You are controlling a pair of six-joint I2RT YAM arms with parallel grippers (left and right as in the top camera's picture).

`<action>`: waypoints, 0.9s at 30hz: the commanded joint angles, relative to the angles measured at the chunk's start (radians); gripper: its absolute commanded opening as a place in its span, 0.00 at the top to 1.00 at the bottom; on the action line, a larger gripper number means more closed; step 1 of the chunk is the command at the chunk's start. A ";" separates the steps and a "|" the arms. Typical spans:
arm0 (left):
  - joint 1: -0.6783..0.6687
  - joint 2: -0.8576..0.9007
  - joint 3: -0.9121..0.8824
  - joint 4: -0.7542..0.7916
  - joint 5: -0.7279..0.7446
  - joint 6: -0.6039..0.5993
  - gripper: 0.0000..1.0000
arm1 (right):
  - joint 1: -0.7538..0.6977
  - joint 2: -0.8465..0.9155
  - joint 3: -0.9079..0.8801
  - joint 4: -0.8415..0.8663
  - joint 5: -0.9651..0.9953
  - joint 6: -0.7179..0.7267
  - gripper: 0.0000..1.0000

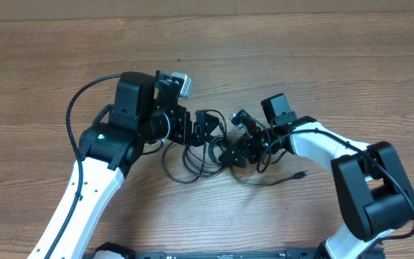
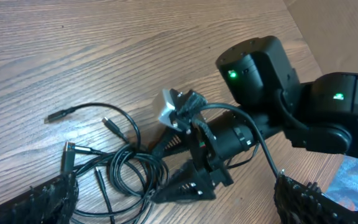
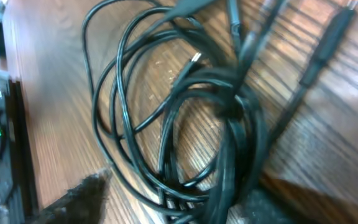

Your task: Untangle cables

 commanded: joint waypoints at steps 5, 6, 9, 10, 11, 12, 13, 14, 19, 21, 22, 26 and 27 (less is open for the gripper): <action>-0.009 0.009 0.016 -0.006 -0.006 -0.003 0.00 | 0.006 0.055 0.017 0.006 -0.022 -0.008 0.71; -0.009 0.009 0.016 -0.006 -0.006 -0.003 0.00 | 0.006 0.056 0.017 0.007 -0.022 -0.008 0.76; -0.009 0.009 0.016 -0.006 -0.006 -0.003 0.00 | 0.006 0.059 0.017 0.010 -0.022 -0.008 0.96; -0.009 0.009 0.016 -0.006 -0.006 -0.003 0.00 | 0.006 0.059 0.017 0.011 -0.022 -0.007 0.96; -0.009 0.009 0.016 -0.006 -0.006 -0.003 0.00 | 0.006 0.059 0.017 0.014 -0.022 -0.001 0.96; -0.009 0.009 0.016 -0.006 -0.006 -0.003 0.00 | 0.006 0.059 0.017 0.016 -0.023 0.000 0.96; -0.009 0.009 0.016 -0.006 -0.005 -0.003 0.00 | 0.006 0.059 0.017 0.018 -0.023 0.004 0.96; -0.009 0.009 0.016 -0.007 -0.005 -0.003 0.00 | 0.005 0.059 0.018 0.023 -0.023 0.023 0.96; -0.009 0.009 0.016 -0.014 -0.005 -0.003 0.00 | -0.035 0.055 0.039 0.019 -0.064 0.101 0.96; -0.009 0.009 0.016 -0.016 -0.003 -0.003 0.00 | -0.072 0.050 0.053 0.019 -0.134 0.113 0.96; -0.009 0.009 0.016 -0.019 0.002 -0.003 0.01 | -0.089 0.047 0.059 0.020 -0.169 0.121 0.96; -0.009 0.009 0.016 -0.031 0.031 -0.003 0.10 | -0.166 0.043 0.100 0.023 -0.330 0.187 0.96; -0.009 0.009 0.016 -0.035 0.040 -0.003 0.10 | -0.181 0.043 0.111 0.024 -0.380 0.188 0.96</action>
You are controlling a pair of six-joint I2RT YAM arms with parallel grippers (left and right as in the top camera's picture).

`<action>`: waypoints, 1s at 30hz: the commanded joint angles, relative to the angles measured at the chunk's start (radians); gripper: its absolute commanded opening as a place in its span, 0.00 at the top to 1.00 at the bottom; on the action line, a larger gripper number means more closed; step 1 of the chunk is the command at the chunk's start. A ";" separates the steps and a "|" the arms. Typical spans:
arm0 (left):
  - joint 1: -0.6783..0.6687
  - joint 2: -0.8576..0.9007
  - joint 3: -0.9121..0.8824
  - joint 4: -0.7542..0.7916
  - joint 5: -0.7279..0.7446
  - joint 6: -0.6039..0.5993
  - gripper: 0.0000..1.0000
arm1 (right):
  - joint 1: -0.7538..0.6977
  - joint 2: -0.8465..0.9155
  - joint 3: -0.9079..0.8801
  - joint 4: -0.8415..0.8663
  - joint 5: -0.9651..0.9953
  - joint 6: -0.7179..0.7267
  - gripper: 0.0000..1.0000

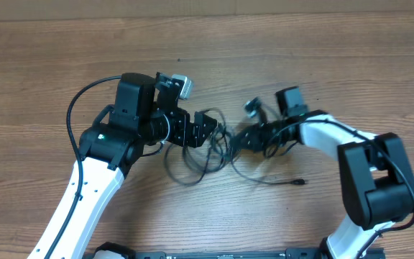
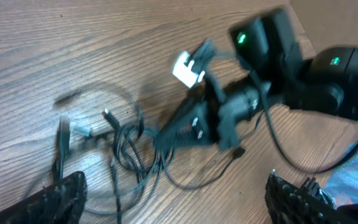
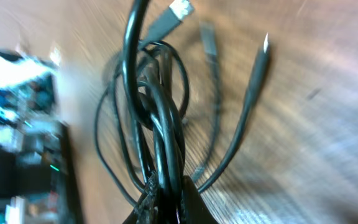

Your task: Untangle cables

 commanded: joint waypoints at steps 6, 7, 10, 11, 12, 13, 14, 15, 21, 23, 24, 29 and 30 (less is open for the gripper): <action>-0.009 0.009 0.016 -0.031 0.051 -0.019 0.11 | -0.077 -0.011 0.096 0.010 -0.316 0.050 0.96; -0.009 0.009 0.016 -0.036 0.051 -0.031 0.11 | -0.077 -0.013 0.103 0.010 -0.319 0.050 0.96; -0.010 0.009 0.016 -0.056 0.051 -0.052 0.14 | -0.075 -0.024 0.125 0.011 -0.327 0.050 0.96; -0.009 0.009 0.016 -0.060 0.050 -0.052 0.14 | -0.074 -0.028 0.129 0.010 -0.330 0.050 0.96; -0.009 0.009 0.016 -0.063 0.050 -0.052 0.14 | -0.074 -0.035 0.136 0.011 -0.338 0.050 0.96; -0.009 0.009 0.016 -0.063 0.050 -0.052 0.14 | -0.074 -0.044 0.141 0.011 -0.345 0.050 0.96; -0.009 0.009 0.016 -0.063 0.050 -0.052 0.14 | -0.074 -0.051 0.144 0.013 -0.350 0.050 0.96; -0.009 0.009 0.016 -0.063 0.050 -0.052 0.14 | -0.074 -0.063 0.147 0.015 -0.360 0.050 0.96; -0.010 0.009 0.016 -0.059 0.050 -0.056 0.18 | -0.074 -0.152 0.156 0.037 -0.403 0.051 0.96; -0.010 0.009 0.016 -0.057 0.050 -0.066 0.18 | -0.074 -0.185 0.156 0.037 -0.405 0.051 0.96; -0.010 0.009 0.016 -0.056 0.051 -0.068 0.17 | -0.074 -0.201 0.156 0.037 -0.405 0.051 0.96; -0.010 0.009 0.016 -0.049 0.051 -0.068 0.18 | -0.074 -0.259 0.157 0.040 -0.423 0.080 0.96; -0.010 0.009 0.016 -0.040 0.051 -0.068 0.18 | -0.074 -0.266 0.157 0.040 -0.434 0.080 0.96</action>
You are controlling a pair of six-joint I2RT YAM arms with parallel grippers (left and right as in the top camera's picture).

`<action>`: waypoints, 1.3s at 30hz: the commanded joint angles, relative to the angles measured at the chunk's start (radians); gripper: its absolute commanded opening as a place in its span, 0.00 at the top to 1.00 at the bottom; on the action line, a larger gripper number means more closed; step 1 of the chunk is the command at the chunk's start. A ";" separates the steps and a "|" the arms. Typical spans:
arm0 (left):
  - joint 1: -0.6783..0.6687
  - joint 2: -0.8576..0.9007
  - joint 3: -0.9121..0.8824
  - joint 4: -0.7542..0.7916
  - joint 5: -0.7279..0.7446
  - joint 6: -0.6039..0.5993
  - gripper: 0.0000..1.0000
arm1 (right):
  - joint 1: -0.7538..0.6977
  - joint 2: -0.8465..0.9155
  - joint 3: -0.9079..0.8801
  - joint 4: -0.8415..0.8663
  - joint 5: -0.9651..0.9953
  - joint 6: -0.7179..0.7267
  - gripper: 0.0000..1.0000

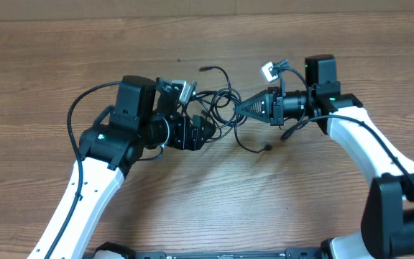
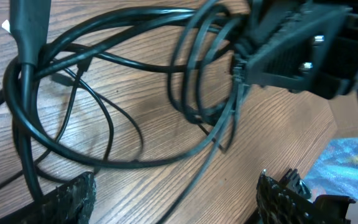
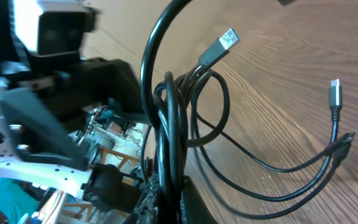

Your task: Untangle cables

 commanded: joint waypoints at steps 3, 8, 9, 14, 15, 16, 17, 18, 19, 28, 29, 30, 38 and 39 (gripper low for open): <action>-0.016 0.009 0.016 0.039 0.016 -0.015 0.18 | 0.007 -0.051 0.030 0.003 -0.076 0.013 0.96; -0.042 0.009 0.016 0.082 0.016 -0.014 0.19 | 0.031 -0.051 0.030 0.003 -0.074 0.012 0.96; -0.046 0.009 0.016 0.091 0.016 -0.014 0.19 | 0.034 -0.051 0.030 0.002 -0.068 0.013 0.96; -0.060 0.009 0.016 0.102 0.016 -0.013 0.21 | 0.040 -0.051 0.030 -0.003 0.011 0.013 0.96; -0.060 0.009 0.016 0.096 0.016 -0.014 0.20 | 0.040 -0.051 0.030 -0.004 0.028 0.013 0.96; -0.060 0.009 0.016 0.087 0.016 -0.013 0.18 | 0.040 -0.051 0.030 -0.005 0.043 0.014 0.96; -0.060 0.009 0.016 0.073 0.016 -0.013 0.16 | 0.040 -0.051 0.030 -0.004 0.061 0.028 0.96; -0.060 0.009 0.016 0.059 0.016 -0.013 0.16 | 0.039 -0.051 0.030 -0.004 0.079 0.035 0.96; -0.060 0.009 0.016 0.037 0.016 -0.013 0.14 | 0.035 -0.051 0.030 -0.005 0.091 0.036 0.96; -0.060 0.008 0.016 -0.070 0.225 -0.012 0.13 | 0.022 -0.050 0.030 -0.009 0.180 0.061 0.96; -0.059 0.008 0.016 -0.054 0.259 -0.012 0.14 | 0.022 -0.050 0.030 -0.010 0.180 0.061 0.96; -0.058 0.008 0.016 -0.030 0.287 -0.010 0.13 | 0.022 -0.050 0.030 -0.013 0.179 0.061 0.96; -0.059 0.008 0.016 0.066 0.027 -0.005 0.04 | 0.023 -0.050 0.030 -0.076 0.164 0.060 0.96; -0.059 0.008 0.016 0.054 -0.049 -0.005 0.02 | 0.023 -0.050 0.030 -0.076 0.146 0.053 0.96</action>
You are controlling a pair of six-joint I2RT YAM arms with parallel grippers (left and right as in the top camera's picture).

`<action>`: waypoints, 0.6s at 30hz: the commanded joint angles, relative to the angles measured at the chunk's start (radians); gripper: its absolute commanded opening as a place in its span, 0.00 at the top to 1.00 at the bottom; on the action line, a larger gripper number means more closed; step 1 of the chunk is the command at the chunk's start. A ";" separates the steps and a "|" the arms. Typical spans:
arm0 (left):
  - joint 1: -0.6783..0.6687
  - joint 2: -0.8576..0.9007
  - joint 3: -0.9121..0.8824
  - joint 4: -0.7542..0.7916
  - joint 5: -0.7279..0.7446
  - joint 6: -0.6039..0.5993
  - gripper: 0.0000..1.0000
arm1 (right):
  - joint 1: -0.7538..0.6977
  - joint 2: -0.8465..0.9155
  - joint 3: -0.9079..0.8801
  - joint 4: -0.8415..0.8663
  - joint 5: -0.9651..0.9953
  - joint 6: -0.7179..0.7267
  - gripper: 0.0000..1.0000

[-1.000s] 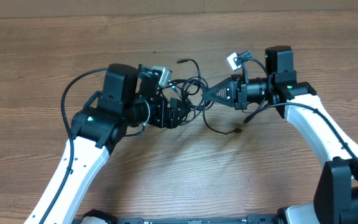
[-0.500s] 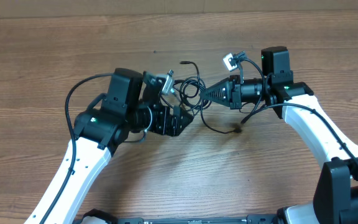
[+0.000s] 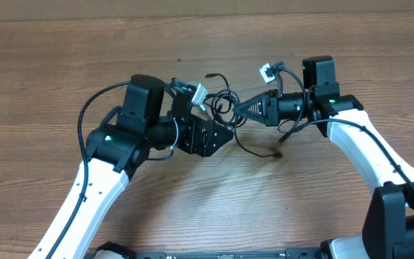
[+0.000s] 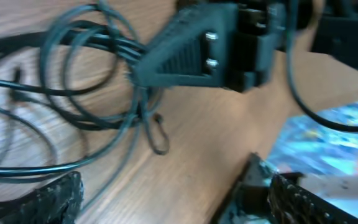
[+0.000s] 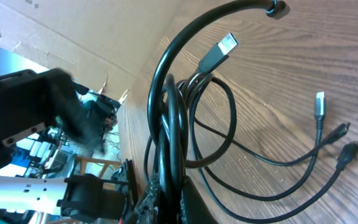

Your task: Untangle cables

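A tangle of black cables [image 3: 220,103] hangs above the wooden table. My right gripper [image 3: 240,109] is shut on its bundled loops [image 5: 169,155], and the same grip appears in the left wrist view [image 4: 132,71]. A silver USB plug [image 5: 227,43] and several loose ends [image 5: 340,140] dangle off the bundle; one end reaches the table [image 3: 275,152]. My left gripper [image 3: 213,137] sits just below and left of the bundle. It is open [image 4: 173,205], with bare table between its fingers [image 4: 51,199].
The table's far edge meets cardboard [image 3: 207,7] at the back. The left arm's own black cable [image 3: 85,119] loops out on its left side. The two arms stand close together at the table's middle.
My left gripper has moved right and turned, now under the bundle near the right gripper. The right gripper still holds the bundle at about the same place.
First the tangle lay on the table between both grippers, the right one open around it. Then the right gripper was shut on the loops. Later it held them raised, farther back and to the right, while the left gripper, open throughout, now sits below them.
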 commanded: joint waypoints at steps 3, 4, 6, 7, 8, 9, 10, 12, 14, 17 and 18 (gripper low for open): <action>-0.006 0.007 0.016 -0.031 -0.272 0.002 0.00 | -0.003 -0.027 0.029 0.014 -0.089 -0.008 0.96; -0.006 0.007 0.016 -0.032 -0.280 0.002 0.00 | -0.003 -0.027 0.029 0.021 -0.101 -0.008 0.96; -0.007 0.008 0.016 -0.030 -0.278 0.002 0.00 | -0.003 -0.027 0.029 0.037 -0.130 -0.008 0.96; -0.007 0.008 0.016 -0.029 -0.278 0.002 0.00 | -0.002 -0.027 0.029 0.045 -0.149 -0.008 0.96; -0.007 0.008 0.016 -0.028 -0.280 0.002 0.00 | -0.002 -0.027 0.029 0.051 -0.164 -0.008 0.96; -0.007 0.010 0.016 -0.027 -0.282 0.002 0.00 | -0.002 -0.027 0.029 0.058 -0.180 -0.008 0.96; -0.007 0.013 0.016 -0.024 -0.282 0.002 0.00 | -0.002 -0.027 0.029 0.062 -0.193 -0.008 0.96; -0.007 0.028 0.016 -0.018 -0.281 0.000 0.00 | -0.002 -0.027 0.029 0.061 -0.209 -0.008 0.96; -0.007 0.046 0.016 -0.016 -0.280 -0.013 0.01 | -0.001 -0.027 0.029 0.061 -0.219 -0.008 0.96; -0.007 0.077 0.016 -0.005 -0.271 -0.048 0.09 | 0.003 -0.027 0.029 0.061 -0.220 -0.008 0.96; -0.007 0.088 0.016 0.003 -0.251 -0.048 0.13 | 0.005 -0.027 0.029 0.061 -0.219 -0.008 0.96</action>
